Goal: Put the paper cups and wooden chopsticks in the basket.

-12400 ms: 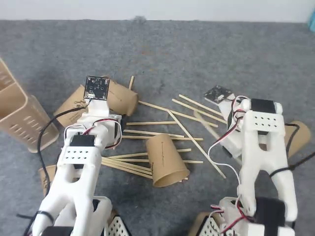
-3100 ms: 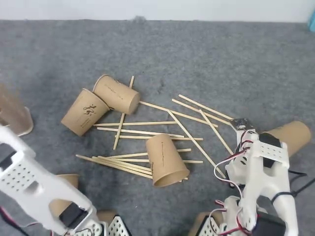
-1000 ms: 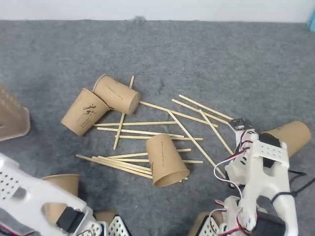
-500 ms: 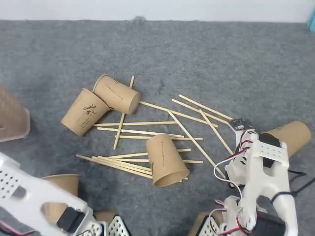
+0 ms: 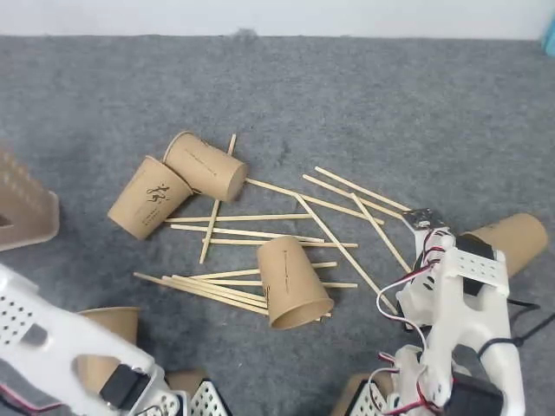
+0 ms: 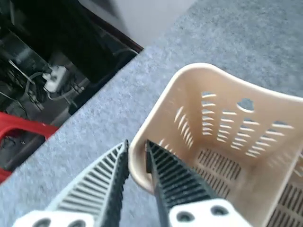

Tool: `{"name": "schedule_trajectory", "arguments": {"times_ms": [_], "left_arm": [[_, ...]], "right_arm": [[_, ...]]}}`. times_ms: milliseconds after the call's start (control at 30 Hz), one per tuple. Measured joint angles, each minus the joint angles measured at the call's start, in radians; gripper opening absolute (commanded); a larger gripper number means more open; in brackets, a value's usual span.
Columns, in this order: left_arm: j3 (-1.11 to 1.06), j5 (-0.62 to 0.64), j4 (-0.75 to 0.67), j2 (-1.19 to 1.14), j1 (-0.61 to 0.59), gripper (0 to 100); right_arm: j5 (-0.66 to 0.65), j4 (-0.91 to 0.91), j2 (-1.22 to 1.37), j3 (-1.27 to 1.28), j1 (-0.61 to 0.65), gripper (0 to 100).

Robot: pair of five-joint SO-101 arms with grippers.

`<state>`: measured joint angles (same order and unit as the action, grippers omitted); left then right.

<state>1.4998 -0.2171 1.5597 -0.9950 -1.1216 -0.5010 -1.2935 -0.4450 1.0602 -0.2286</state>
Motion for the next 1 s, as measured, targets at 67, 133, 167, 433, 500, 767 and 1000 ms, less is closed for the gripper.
{"name": "schedule_trajectory", "arguments": {"times_ms": [67,133,167,433,500,767,1000], "left_arm": [[0.055,0.031,0.081,-0.003,0.018,1],[0.075,0.048,0.117,-0.003,0.041,1],[0.075,0.066,0.126,-0.003,0.057,1],[-0.017,0.186,0.144,0.075,0.140,1],[-0.051,0.218,0.146,0.110,0.161,1],[-0.232,0.318,0.163,0.265,0.301,1],[-0.359,0.341,0.163,0.334,0.422,1]], "right_arm": [[0.000,0.002,0.000,0.000,0.000,6.9],[0.000,0.002,0.000,0.000,0.000,6.9],[0.000,0.002,0.000,0.000,0.000,6.9],[0.000,0.002,0.000,0.000,0.000,6.9],[0.000,0.002,0.000,0.000,0.000,6.9],[0.000,0.002,0.000,0.000,0.000,6.9],[0.000,0.002,0.000,0.000,0.000,6.9]]}}
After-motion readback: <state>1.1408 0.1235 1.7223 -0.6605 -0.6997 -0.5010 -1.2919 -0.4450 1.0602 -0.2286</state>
